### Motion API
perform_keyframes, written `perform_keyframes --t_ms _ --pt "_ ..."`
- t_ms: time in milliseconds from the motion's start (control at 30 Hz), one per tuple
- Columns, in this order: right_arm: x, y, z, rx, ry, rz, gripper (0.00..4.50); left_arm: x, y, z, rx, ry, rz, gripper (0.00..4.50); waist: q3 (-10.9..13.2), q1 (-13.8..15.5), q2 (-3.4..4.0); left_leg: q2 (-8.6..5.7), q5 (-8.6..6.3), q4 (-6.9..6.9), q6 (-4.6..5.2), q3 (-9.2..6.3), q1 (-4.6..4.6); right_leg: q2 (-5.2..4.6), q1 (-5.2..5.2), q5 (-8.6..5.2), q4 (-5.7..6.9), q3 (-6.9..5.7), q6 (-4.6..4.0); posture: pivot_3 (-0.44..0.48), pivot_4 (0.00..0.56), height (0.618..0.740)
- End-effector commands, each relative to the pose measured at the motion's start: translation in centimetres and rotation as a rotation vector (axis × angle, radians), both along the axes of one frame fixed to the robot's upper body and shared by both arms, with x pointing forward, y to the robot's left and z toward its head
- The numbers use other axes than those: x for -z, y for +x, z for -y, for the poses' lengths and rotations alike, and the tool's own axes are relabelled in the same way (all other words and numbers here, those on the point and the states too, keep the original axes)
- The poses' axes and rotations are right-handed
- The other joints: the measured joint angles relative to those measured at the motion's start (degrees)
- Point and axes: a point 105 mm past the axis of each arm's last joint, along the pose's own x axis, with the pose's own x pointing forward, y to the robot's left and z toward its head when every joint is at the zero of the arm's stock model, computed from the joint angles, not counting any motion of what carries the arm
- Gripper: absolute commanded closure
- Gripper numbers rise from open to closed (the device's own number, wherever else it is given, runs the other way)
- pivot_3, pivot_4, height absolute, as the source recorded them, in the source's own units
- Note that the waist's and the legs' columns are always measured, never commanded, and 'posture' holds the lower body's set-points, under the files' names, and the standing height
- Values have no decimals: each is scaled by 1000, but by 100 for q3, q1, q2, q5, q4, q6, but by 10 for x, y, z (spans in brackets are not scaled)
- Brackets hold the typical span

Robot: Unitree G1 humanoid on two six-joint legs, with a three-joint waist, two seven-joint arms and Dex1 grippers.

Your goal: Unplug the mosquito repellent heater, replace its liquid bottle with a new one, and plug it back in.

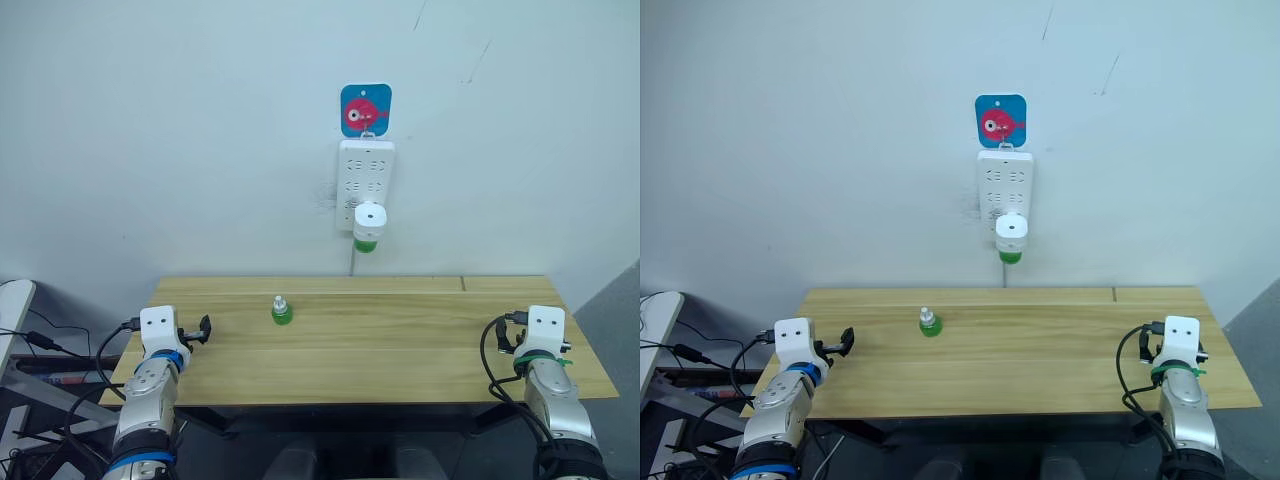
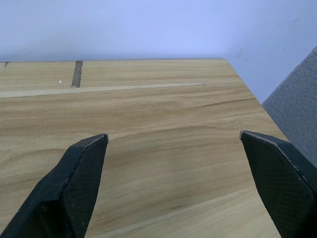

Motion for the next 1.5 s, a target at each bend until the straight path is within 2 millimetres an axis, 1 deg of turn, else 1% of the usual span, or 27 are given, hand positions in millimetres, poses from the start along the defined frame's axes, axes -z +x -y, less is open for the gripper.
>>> perform_keyframes --t_ms 33,167,433,567,633,733,800,833,933,1000,1067,1100,1133,1200,1233,1300,1400,1500 --pt "-13 3 5 0 -23 48 40 -11 2 -8 -13 22 26 0 0 0 0 0 0 0 0 0 0 0 0 0 0 0 0 -42 54 740" --pt "-12 0 3 -14 -25 43 40 -11 -2 -9 -11 21 29 0 0 -2 0 0 0 -1 0 0 0 0 -1 0 0 0 0 -42 53 740" --pt "-13 -1 2 -23 -19 43 40 -14 -2 -10 -4 13 40 0 1 -7 0 0 0 1 0 0 0 0 1 -1 0 1 1 -49 59 740" --pt "-19 2 -5 -66 -22 57 40 -18 0 -10 16 5 55 0 2 -14 1 0 0 -1 0 0 0 0 -1 -1 0 1 0 -56 66 740" --pt "-24 3 -7 -77 -21 68 40 -24 0 -10 34 -11 77 0 4 -22 1 0 0 -1 0 0 0 0 -1 -1 0 1 0 -65 73 740" --pt "-41 9 -16 -147 -18 102 40 -46 0 -9 109 -26 140 0 15 -61 1 2 0 0 1 0 -2 0 -2 -3 0 1 -3 -77 83 740" --pt "-57 14 -29 -258 -56 126 40 -70 0 0 226 -21 191 0 37 -111 4 4 -1 -1 1 0 -4 0 -3 -5 0 1 -6 -90 97 740" --pt "-69 16 -39 -329 -70 142 40 -85 0 7 308 2 218 0 59 -125 4 4 -1 -1 2 0 -6 -1 -3 -17 0 0 -25 -91 108 740" --pt "-112 21 -79 -584 -42 196 40 -136 4 37 543 32 301 0 148 -139 8 6 -1 5 3 0 -19 -3 -6 -29 0 -1 -46 -90 122 740" --pt "-137 21 -100 -697 -19 226 0 -157 7 54 650 32 329 387 193 -138 10 12 0 7 4 0 -24 -3 -17 -29 0 -5 -47 -93 130 740" --pt "-160 23 -120 -808 -28 239 0 -175 12 75 754 16 339 927 213 -138 13 13 0 7 4 2 -30 -4 -26 -29 0 -9 -46 -92 135 740" --pt "-169 23 -129 -849 -23 245 0 -180 13 83 791 15 339 1265 228 -139 12 13 0 7 5 2 -30 -5 -26 -29 -1 -10 -46 -95 136 740" --pt "-186 24 -145 -918 -5 270 0 -189 18 95 843 16 346 1544 235 -139 8 13 1 6 5 3 -34 -5 -31 -28 -1 -12 -44 -98 137 740" --pt "-214 23 -174 -1034 33 317 0 -202 28 115 922 13 364 1544 268 -142 -1 14 16 4 33 2 -39 -5 -32 -11 -4 -18 -18 -100 141 740" --pt "-226 22 -186 -1084 45 335 0 -207 34 124 953 9 375 1544 286 -143 -7 16 17 3 32 2 -49 -4 -34 -8 -3 -20 -21 -100 141 740" --pt "-240 22 -206 -1141 54 363 0 -211 45 138 997 5 391 1544 306 -143 -21 18 19 3 31 1 -60 -4 -35 7 -2 -26 -45 -102 142 740" --pt "-249 21 -228 -1188 52 388 0 -211 58 151 1033 8 404 1544 307 -143 -23 17 16 -5 27 -1 -59 -4 -37 11 -11 -31 -53 -114 141 740" --pt "-245 25 -241 -1197 37 382 0 -210 72 168 1074 10 416 1544 312 -149 -24 16 8 -7 15 -1 -63 -4 -37 12 -34 -31 -55 -127 145 740"
